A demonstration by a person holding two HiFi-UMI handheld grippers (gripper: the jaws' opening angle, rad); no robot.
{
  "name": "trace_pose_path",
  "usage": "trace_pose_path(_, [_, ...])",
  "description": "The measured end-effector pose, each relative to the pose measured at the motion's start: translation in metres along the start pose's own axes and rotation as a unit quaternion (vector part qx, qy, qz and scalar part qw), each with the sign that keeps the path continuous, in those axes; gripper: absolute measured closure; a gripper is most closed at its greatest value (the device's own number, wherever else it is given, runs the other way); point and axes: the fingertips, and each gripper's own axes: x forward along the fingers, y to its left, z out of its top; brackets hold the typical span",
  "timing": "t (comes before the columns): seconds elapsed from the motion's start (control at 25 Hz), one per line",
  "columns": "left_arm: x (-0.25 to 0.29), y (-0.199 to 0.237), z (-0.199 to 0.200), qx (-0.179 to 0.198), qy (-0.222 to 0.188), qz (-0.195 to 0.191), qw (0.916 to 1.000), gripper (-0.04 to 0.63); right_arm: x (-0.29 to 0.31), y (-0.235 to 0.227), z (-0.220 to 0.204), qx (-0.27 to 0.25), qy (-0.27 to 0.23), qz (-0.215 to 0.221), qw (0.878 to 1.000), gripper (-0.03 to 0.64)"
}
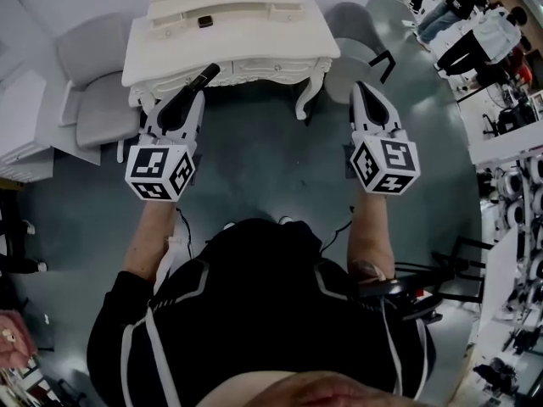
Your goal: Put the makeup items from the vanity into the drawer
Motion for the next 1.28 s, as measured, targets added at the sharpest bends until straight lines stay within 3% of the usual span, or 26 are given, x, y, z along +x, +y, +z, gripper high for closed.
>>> trace_pose_path(0.2, [0.007, 0.012, -0.003, -0.001, 0.001, -0.016, 0.9999, 0.505, 0.009, 0.018, 0.0, -0.008, 0.003, 0.005, 1.0, 0.612])
trace_pose_path(0.48, [0.037, 0.02, 0.0, 0.004, 0.0, -0.017, 0.9998, 0.505, 0.042, 0.005, 0.001, -0.009, -0.001, 0.018, 1.0, 0.612])
trace_pose_path(1.28, [0.203, 0.018, 0.001, 0.023, 0.027, 0.005, 0.9994, 0.505, 0.181, -0.121, -0.012, 0.0, 0.0, 0.052, 0.999, 0.612])
